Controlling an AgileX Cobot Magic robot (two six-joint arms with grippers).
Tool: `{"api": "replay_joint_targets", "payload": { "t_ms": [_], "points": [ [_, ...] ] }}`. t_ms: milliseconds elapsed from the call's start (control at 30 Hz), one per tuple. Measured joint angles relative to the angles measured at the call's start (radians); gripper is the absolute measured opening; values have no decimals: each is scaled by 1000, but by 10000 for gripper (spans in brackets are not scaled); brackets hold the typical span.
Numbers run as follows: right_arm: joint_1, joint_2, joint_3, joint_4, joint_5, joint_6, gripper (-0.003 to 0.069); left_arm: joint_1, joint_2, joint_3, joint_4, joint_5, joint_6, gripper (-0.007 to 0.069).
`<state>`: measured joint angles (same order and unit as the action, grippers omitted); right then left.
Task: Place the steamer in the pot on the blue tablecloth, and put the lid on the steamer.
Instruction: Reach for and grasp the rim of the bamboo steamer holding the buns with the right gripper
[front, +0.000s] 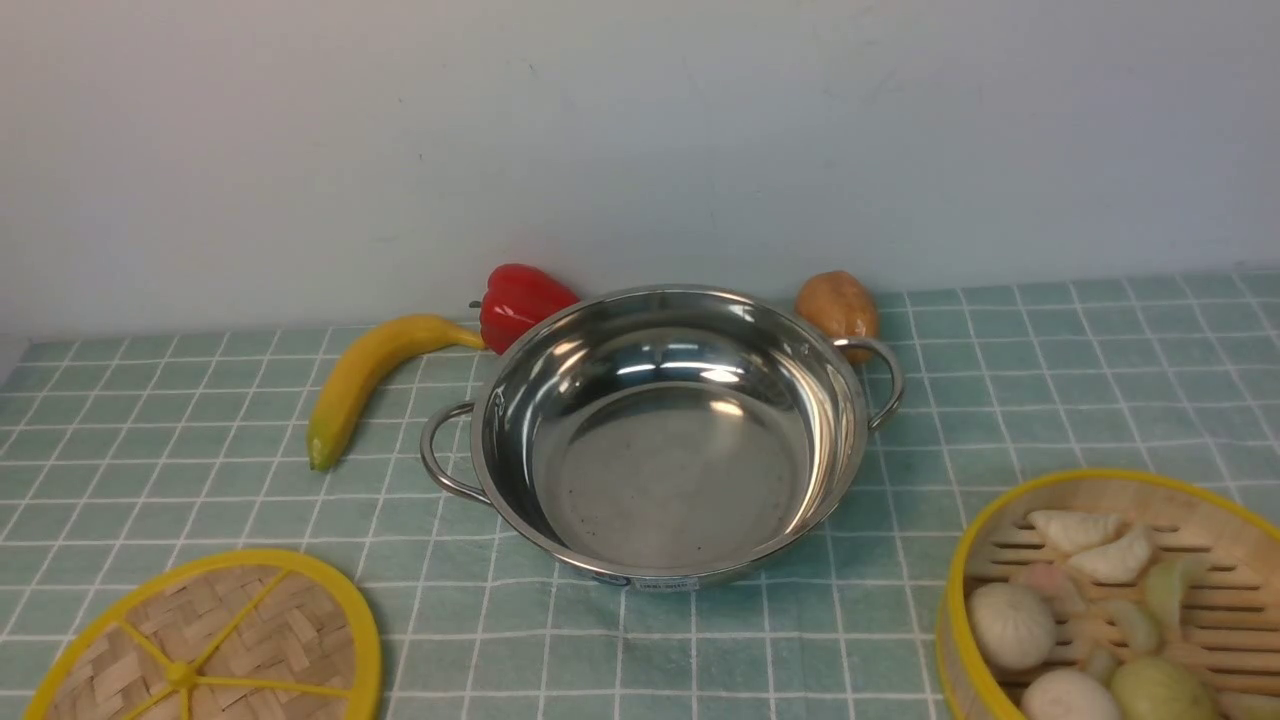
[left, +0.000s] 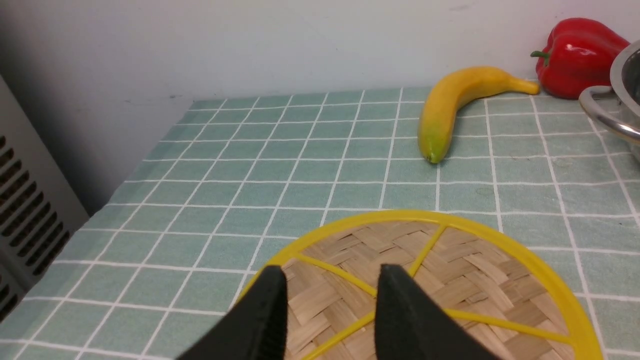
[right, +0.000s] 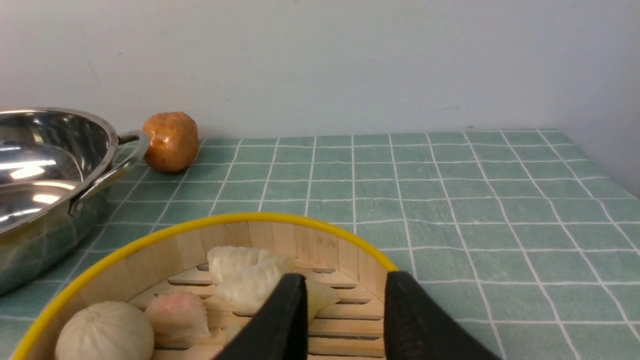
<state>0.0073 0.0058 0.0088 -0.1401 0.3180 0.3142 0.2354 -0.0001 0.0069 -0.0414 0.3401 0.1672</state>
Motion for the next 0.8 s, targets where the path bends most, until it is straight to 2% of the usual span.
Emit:
{"api": "replay_joint_targets", "payload": {
  "t_ms": [100,233,267,400,533,733,800],
  "points": [
    [0,-1,-33,31,-54,131,242,0,0,0,0,0,0,243],
    [0,-2,-142,33,-113,181,242,0,0,0,0,0,0,243],
    [0,-3,-228,33,-120,187,242,0,0,0,0,0,0,243],
    [0,-3,-356,31,-49,184,242,0,0,0,0,0,0,243],
    [0,-3,-470,30,112,151,242,0,0,0,0,0,0,243],
    [0,-3,-496,59,143,145,242,0,0,0,0,0,0,243],
    [1,2,-529,98,201,77,242,0,0,0,0,0,0,243]
  ]
}}
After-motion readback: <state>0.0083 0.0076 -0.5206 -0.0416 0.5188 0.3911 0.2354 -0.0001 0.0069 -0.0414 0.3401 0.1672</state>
